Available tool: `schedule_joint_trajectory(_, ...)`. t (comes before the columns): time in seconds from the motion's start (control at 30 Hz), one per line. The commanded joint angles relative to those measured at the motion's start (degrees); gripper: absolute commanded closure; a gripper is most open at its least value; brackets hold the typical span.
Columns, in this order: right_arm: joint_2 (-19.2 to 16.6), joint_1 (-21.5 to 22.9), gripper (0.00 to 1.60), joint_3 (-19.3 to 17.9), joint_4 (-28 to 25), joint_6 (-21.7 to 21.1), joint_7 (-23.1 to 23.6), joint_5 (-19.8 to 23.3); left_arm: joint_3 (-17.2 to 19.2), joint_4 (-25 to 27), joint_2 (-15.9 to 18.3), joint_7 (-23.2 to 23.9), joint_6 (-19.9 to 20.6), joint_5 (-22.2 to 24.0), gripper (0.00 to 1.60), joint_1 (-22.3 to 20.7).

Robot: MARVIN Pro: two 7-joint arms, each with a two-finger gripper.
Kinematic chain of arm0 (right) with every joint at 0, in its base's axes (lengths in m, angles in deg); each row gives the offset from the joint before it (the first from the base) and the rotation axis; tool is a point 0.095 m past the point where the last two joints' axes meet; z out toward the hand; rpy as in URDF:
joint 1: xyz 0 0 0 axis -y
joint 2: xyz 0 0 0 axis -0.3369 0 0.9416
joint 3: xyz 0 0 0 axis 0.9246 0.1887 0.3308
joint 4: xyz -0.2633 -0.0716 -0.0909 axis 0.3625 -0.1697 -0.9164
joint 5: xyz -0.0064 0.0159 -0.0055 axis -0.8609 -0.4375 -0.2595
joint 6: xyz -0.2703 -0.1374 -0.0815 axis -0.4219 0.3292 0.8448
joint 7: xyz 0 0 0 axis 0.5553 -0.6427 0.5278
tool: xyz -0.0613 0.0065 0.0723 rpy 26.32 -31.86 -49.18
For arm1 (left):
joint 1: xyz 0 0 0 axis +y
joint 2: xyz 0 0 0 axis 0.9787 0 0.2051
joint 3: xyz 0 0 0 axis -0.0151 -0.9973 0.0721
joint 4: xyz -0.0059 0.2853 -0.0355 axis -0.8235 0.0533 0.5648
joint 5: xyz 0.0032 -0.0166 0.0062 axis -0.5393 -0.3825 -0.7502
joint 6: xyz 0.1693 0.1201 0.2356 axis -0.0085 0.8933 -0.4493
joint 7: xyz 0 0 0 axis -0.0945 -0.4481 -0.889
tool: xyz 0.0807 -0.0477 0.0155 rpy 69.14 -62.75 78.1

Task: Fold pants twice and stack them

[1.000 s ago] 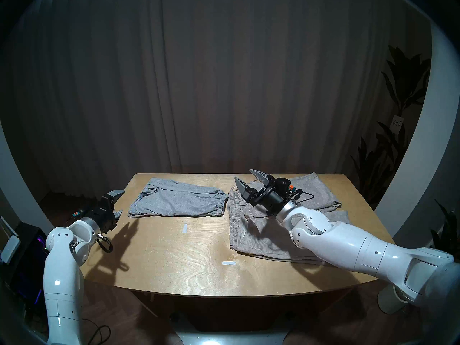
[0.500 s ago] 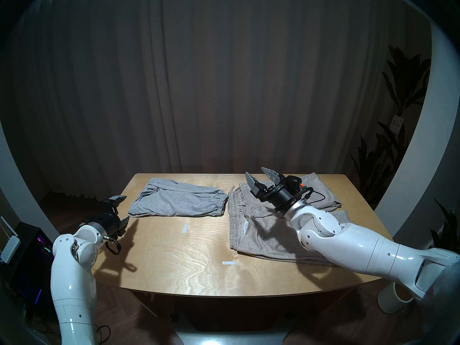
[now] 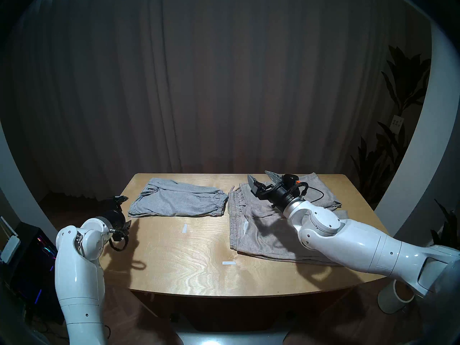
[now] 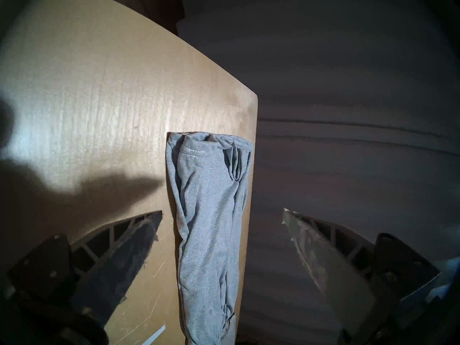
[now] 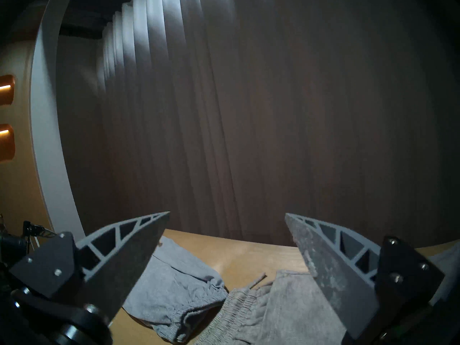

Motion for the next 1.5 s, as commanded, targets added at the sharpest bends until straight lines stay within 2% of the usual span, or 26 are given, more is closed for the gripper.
schedule_joint_trajectory(0.0,-1.10,0.90,0.00,-0.30,-5.86,-3.13,-5.44,-1.42,0.16,4.21,-4.28,5.87,-5.87,-4.41,0.00,2.38)
schedule_joint_trajectory(0.17,-1.91,0.57,0.00,-0.15,-8.29,-4.77,-7.91,-1.88,2.59,2.30,-5.28,9.40,-4.37,-1.81,0.00,2.82)
schedule_joint_trajectory(0.27,-2.27,0.35,0.00,-0.16,-9.02,-4.80,-8.23,-1.80,3.36,1.28,-4.24,11.79,-0.89,-0.48,0.00,3.17)
schedule_joint_trajectory(0.43,-2.72,0.10,0.00,-0.22,-9.85,-4.93,-8.77,-1.71,3.36,-1.55,-2.24,16.33,2.46,-0.53,0.00,2.82)
schedule_joint_trajectory(0.53,-2.85,-0.11,0.00,-0.31,-10.26,-4.62,-8.88,-1.46,2.69,-3.34,-0.68,17.43,4.20,-0.96,0.00,2.21)
schedule_joint_trajectory(0.8,-3.04,-0.11,0.00,-0.07,-10.84,-4.58,-8.84,-1.46,1.36,-8.43,1.31,19.70,4.86,-3.18,0.00,-0.77)
schedule_joint_trajectory(1.1,-2.95,-0.08,0.00,-0.02,-11.02,-4.33,-8.79,-1.36,0.73,-12.79,2.39,19.98,4.53,-4.36,0.00,-3.74)
schedule_joint_trajectory(1.3,-3.12,0.09,0.00,-0.22,-11.26,-4.27,-8.84,-1.30,0.17,-14.55,3.17,15.64,4.55,-4.40,0.00,-5.77)
schedule_joint_trajectory(1.47,-3.34,0.21,0.00,-0.45,-11.70,-4.25,-9.04,-1.16,-0.75,-15.55,3.72,14.92,4.96,-5.20,0.00,-6.36)
